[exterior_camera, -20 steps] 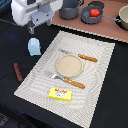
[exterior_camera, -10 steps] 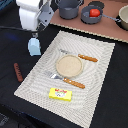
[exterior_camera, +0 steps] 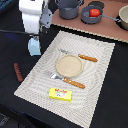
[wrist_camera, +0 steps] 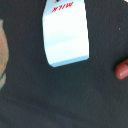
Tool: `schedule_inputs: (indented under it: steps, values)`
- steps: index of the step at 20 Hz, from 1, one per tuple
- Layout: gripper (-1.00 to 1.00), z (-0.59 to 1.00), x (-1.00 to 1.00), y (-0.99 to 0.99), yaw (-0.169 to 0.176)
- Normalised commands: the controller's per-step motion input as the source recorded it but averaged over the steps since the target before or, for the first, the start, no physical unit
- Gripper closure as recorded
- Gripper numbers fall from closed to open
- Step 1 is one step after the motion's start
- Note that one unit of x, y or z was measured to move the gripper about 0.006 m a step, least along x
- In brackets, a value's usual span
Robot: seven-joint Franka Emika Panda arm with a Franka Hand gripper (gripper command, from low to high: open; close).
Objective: Interact with the objects in diverse but meaningful ways.
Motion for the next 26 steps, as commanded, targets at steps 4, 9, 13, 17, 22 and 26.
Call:
schedule_inputs:
  steps: [4, 9, 13, 17, 22, 26]
  values:
    - [-1.00, -0.47, -0.43, -0.03, 0.037]
    - [-1.00, -0.46, -0.57, -0.02, 0.035]
    - [-1.00, -0.42, -0.61, 0.00, 0.037]
    - [-1.00, -0.36, -0.56, -0.01, 0.030]
    - [-1.00, -0.33, -0.42, -0.06, 0.025]
    - [-1.00, -0.20, -0.07, -0.08, 0.004]
